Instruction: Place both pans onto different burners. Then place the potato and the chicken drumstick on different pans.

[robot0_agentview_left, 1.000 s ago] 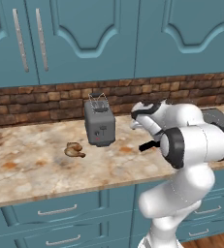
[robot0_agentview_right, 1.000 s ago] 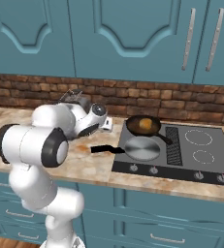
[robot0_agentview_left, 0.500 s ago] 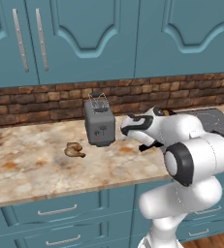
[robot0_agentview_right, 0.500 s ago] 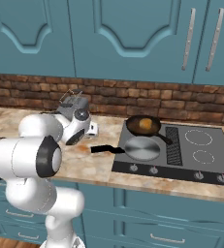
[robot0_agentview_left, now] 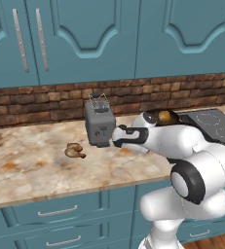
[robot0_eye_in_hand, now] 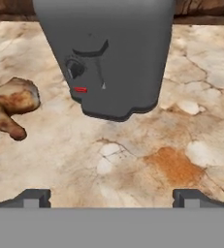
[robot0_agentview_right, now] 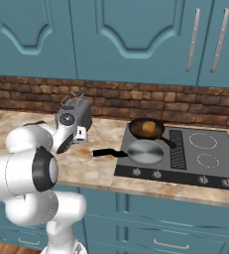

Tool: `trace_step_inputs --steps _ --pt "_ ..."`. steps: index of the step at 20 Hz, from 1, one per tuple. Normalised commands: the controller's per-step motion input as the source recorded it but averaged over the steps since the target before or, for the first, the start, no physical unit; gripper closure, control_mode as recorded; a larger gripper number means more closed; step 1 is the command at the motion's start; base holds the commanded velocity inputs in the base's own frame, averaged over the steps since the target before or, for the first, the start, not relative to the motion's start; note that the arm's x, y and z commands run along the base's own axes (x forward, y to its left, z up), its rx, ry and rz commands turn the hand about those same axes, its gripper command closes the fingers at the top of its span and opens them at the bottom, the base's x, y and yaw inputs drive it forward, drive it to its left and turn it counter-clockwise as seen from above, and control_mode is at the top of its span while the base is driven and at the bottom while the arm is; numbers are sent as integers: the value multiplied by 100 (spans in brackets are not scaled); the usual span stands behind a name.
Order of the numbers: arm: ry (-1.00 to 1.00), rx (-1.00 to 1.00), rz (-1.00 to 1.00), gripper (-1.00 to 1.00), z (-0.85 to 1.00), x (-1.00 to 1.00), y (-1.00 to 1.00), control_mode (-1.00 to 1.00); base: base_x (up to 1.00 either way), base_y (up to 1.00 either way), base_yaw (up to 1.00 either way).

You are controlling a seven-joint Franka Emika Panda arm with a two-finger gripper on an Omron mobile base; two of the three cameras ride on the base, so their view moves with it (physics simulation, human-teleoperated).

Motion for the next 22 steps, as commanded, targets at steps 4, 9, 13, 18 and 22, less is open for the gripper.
trace_step_inputs --steps 4,9,13,18,22 --pt "0 0 5 -100 0 -8 58 -100 0 0 0" --pt "0 -4 4 -100 0 -9 61 -100 0 0 0" --pt "0 -5 2 -100 0 -10 58 -100 0 0 0" --pt "0 -4 0 -100 0 -3 56 -100 0 0 0" --pt "0 -2 0 -100 7 0 43 -100 0 0 0"
